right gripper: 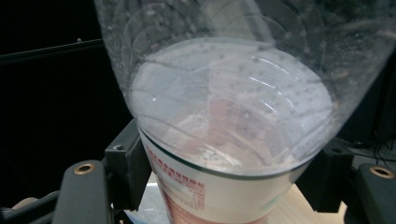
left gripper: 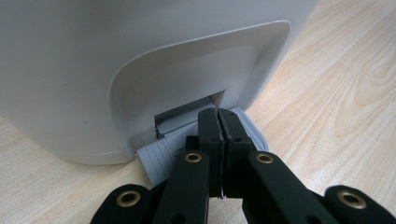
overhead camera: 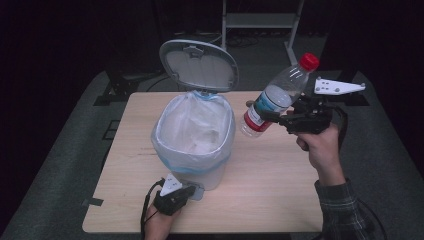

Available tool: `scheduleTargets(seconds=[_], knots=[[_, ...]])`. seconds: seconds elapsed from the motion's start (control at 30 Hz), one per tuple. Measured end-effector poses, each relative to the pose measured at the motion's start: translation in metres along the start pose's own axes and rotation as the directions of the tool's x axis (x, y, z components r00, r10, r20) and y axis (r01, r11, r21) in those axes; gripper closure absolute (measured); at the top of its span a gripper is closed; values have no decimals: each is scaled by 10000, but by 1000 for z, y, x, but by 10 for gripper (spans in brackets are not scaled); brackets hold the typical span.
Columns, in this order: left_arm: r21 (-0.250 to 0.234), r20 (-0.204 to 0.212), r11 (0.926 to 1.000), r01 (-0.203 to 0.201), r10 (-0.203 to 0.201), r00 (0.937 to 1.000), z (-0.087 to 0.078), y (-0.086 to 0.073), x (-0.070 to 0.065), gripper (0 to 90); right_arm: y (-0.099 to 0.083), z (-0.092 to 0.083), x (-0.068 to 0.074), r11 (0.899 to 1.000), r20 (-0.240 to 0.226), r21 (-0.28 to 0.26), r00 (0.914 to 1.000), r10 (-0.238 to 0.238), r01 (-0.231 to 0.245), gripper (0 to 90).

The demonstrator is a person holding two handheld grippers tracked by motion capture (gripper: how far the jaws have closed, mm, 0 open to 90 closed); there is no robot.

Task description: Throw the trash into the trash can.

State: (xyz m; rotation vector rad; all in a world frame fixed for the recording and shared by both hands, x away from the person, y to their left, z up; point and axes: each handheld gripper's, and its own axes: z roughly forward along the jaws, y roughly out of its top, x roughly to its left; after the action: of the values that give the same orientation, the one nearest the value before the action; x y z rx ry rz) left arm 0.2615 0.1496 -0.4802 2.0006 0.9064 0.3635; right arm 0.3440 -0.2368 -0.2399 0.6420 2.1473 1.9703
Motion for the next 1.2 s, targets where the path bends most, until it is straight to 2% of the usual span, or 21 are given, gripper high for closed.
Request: scheduleTargets(seconds=[0.63, 1.07, 1.2], knots=[[12, 11, 10000, 14, -14, 10000, 0, 0, 0, 894, 19, 21, 19, 9991, -640, -250, 9973, -356, 340, 285], [20, 25, 10000, 33, -33, 10000, 0, 0, 0, 895, 22, 46, 27, 9983, -1018, -464, 9941, -386, 340, 285], [15, 32, 10000, 37, -37, 10000, 0, 0, 1, 895, 21, 56, 29, 9985, -1109, -389, 9929, -422, 381, 285]])
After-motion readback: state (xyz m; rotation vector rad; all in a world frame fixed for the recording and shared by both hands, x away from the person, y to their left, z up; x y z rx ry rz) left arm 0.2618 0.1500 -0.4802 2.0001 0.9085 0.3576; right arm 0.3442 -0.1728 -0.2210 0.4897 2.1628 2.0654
